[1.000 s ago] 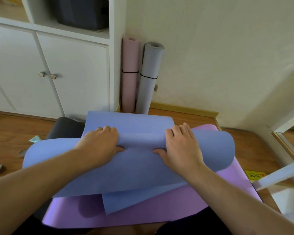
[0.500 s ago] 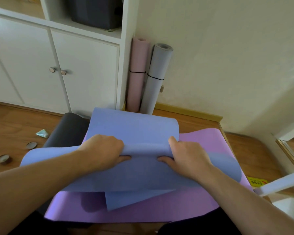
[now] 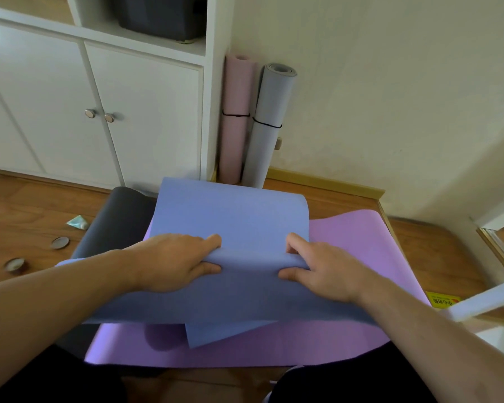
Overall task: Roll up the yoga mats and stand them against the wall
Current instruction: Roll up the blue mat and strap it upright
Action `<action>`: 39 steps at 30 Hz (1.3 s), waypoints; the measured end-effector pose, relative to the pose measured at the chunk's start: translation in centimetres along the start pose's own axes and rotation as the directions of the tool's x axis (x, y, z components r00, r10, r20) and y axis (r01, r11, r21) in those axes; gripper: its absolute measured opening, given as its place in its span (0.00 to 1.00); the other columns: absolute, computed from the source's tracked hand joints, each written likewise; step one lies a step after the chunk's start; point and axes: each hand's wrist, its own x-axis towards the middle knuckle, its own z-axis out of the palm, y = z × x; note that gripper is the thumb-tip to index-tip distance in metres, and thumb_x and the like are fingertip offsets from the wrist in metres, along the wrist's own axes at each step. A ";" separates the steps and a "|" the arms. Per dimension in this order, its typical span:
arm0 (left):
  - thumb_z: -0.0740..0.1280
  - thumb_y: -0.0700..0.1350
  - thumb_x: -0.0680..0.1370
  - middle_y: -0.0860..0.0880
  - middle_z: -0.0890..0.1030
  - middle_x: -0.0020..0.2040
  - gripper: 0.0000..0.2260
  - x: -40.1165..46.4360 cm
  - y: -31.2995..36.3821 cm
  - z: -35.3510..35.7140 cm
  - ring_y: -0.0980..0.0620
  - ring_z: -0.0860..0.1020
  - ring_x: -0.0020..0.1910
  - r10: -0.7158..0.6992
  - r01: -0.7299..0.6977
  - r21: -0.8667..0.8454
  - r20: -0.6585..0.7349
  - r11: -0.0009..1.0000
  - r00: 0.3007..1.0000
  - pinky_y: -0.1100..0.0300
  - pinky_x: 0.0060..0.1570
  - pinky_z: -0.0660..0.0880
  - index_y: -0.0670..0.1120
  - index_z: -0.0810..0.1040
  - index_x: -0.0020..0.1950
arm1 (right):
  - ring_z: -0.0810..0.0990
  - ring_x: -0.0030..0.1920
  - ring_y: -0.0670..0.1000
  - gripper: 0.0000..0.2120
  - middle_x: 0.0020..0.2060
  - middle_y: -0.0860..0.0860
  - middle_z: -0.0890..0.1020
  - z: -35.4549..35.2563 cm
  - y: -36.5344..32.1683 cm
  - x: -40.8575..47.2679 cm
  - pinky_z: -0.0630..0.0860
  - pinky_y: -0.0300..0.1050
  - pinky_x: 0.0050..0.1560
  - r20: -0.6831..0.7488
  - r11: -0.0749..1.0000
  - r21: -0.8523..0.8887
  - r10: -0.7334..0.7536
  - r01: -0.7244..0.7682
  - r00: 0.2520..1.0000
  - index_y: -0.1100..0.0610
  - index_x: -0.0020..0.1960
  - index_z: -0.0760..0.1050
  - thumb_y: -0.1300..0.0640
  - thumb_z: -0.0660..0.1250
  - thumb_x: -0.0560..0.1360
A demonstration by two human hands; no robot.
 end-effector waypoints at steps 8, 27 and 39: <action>0.60 0.59 0.86 0.52 0.69 0.52 0.12 1.4 1.7 0.7 0.51 0.73 0.51 -0.204 0.218 0.090 -0.141 0.972 0.969 0.54 0.49 0.72 0.52 0.75 0.60 | 0.76 0.44 0.51 0.17 0.42 0.47 0.78 0.3 -0.5 1.0 0.73 0.51 0.43 -0.162 0.988 -0.152 0.015 -0.040 0.987 0.50 0.49 0.69 0.38 0.68 0.80; 0.60 0.65 0.83 0.51 0.76 0.45 0.19 1.4 2.8 1.3 0.47 0.78 0.43 -0.120 0.130 0.164 -0.066 0.978 0.991 0.53 0.45 0.71 0.50 0.60 0.53 | 0.80 0.46 0.60 0.23 0.48 0.51 0.80 1.1 -0.7 0.9 0.77 0.56 0.46 -0.071 0.940 -0.340 -0.008 -0.017 0.997 0.48 0.54 0.58 0.32 0.62 0.81; 0.63 0.59 0.84 0.56 0.72 0.47 0.11 1.0 2.3 1.0 0.52 0.75 0.47 -0.051 0.045 -0.068 -0.088 0.997 0.995 0.51 0.53 0.75 0.55 0.65 0.52 | 0.71 0.48 0.49 0.16 0.47 0.45 0.73 1.0 0.1 0.9 0.71 0.51 0.45 -0.162 0.979 -0.198 -0.076 0.043 0.984 0.50 0.48 0.75 0.38 0.71 0.79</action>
